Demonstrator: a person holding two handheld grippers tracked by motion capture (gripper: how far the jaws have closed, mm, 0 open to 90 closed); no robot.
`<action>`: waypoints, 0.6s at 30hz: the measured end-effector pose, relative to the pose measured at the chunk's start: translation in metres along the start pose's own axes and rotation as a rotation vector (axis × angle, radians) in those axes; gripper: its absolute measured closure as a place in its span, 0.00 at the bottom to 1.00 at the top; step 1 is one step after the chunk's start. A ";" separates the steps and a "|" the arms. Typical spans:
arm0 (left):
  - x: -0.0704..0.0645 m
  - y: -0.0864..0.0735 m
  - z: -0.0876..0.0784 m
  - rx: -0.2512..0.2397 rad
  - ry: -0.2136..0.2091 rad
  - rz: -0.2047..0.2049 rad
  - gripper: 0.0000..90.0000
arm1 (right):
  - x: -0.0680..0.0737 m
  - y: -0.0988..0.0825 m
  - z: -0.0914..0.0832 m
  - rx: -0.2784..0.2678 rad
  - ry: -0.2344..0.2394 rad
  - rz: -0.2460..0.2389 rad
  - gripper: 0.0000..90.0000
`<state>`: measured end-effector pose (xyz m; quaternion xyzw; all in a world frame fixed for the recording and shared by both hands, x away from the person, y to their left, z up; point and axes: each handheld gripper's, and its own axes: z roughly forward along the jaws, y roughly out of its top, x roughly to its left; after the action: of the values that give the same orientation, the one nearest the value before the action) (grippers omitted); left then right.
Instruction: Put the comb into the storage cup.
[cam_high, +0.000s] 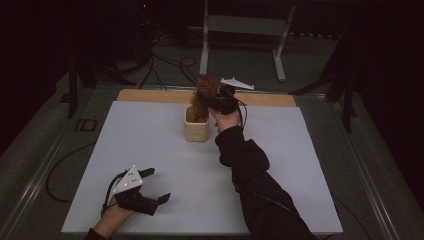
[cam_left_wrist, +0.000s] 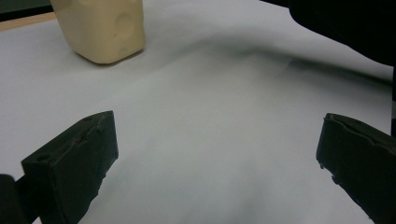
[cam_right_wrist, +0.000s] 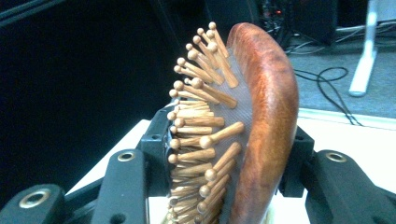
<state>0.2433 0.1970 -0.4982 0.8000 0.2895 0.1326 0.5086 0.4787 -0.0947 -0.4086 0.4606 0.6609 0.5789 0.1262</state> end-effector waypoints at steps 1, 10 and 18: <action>0.000 0.000 0.000 0.000 -0.001 -0.002 0.00 | -0.001 0.000 -0.001 0.002 0.002 -0.004 0.55; 0.001 0.000 0.002 0.001 -0.007 -0.004 0.00 | -0.005 0.002 -0.001 0.055 0.015 -0.048 0.42; 0.001 -0.001 0.001 0.002 -0.010 -0.001 0.00 | -0.005 0.002 -0.008 0.090 0.051 -0.112 0.15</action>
<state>0.2448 0.1972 -0.4998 0.8009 0.2876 0.1282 0.5093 0.4767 -0.1045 -0.4062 0.4134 0.7140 0.5520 0.1207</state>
